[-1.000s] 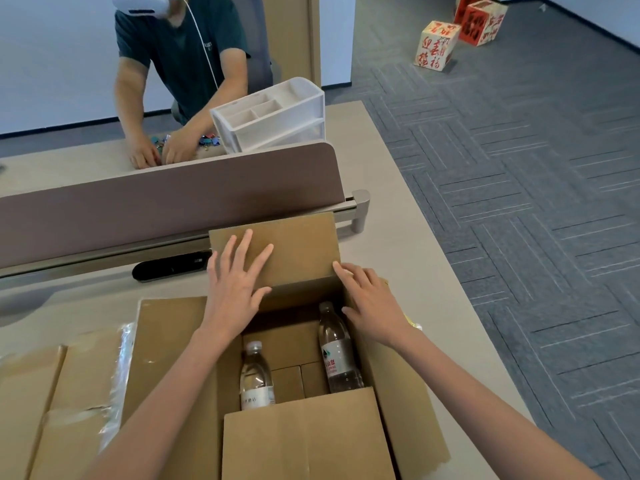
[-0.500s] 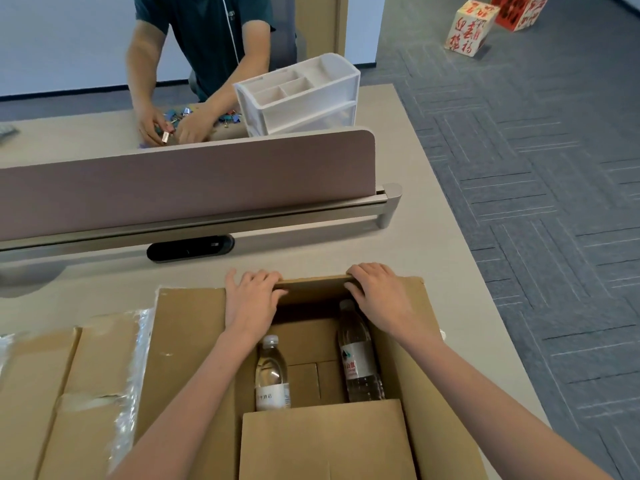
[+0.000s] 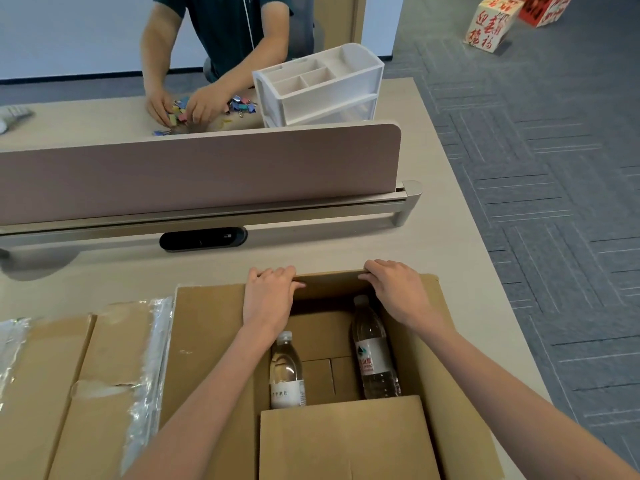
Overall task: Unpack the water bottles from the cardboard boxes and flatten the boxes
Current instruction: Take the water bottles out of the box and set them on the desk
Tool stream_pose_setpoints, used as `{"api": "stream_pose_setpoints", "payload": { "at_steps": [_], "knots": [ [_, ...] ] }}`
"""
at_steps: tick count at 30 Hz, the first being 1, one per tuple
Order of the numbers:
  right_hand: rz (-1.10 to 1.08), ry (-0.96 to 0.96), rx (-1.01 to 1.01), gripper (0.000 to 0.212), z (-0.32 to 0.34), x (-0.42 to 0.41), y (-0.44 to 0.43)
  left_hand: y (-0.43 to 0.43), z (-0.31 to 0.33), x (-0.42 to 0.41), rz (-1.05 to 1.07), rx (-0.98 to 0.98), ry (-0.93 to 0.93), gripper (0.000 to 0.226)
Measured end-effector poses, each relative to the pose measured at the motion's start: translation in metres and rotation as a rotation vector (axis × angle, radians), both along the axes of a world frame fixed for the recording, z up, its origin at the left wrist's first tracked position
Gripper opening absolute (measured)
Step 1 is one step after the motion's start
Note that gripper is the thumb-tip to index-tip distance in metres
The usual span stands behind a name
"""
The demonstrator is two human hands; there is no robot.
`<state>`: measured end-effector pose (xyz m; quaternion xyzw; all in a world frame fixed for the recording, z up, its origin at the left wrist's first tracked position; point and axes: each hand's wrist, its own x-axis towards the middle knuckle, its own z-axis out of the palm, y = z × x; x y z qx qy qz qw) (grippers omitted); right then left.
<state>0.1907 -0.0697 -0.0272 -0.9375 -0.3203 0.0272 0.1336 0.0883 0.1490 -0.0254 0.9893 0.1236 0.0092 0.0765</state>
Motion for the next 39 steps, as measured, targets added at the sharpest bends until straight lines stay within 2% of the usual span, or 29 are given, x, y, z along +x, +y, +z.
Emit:
{"api": "stream_pose_setpoints", "payload": {
  "at_steps": [5, 11, 15, 17, 19, 23, 26, 28, 35, 37, 39],
  "knots": [
    [0.007, 0.002, -0.007, 0.023, -0.001, -0.003, 0.0, 0.004, -0.001, -0.003, -0.034, -0.002, -0.014, 0.026],
    [-0.004, -0.148, -0.115, 0.027, 0.004, -0.02, 0.0, 0.004, -0.001, -0.012, -0.082, -0.15, -0.07, 0.036],
    [-0.016, -0.173, -0.02, 0.034, 0.017, -0.048, -0.006, 0.003, 0.003, -0.029, -0.11, -0.235, -0.099, 0.045],
    [0.009, -0.089, 0.07, 0.035, 0.023, -0.065, -0.011, 0.004, 0.008, -0.039, -0.141, -0.255, -0.103, 0.047],
    [0.044, 0.089, 0.123, 0.028, 0.026, -0.084, -0.018, 0.006, 0.015, -0.05, -0.172, -0.296, -0.102, 0.047],
    [0.084, 0.377, 0.04, 0.011, 0.021, -0.113, -0.032, 0.002, 0.031, -0.079, -0.222, -0.438, 0.01, 0.039],
    [0.085, 0.443, -0.02, 0.011, 0.023, -0.12, -0.04, -0.001, 0.035, -0.099, -0.313, -0.464, 0.213, 0.033],
    [0.075, 0.486, -0.016, 0.011, 0.029, -0.121, -0.045, -0.003, 0.036, -0.107, -0.335, -0.468, 0.282, 0.031],
    [0.051, 0.785, 0.33, 0.014, 0.076, -0.123, -0.065, -0.022, 0.055, -0.123, -0.213, -0.886, 0.327, 0.022],
    [0.094, 0.822, 0.344, 0.02, 0.093, -0.126, -0.071, -0.02, 0.067, -0.127, -0.233, -0.969, 0.427, 0.023],
    [0.127, 0.865, 0.333, 0.027, 0.104, -0.132, -0.079, -0.02, 0.077, -0.134, -0.283, -0.983, 0.575, 0.034]
  ]
}}
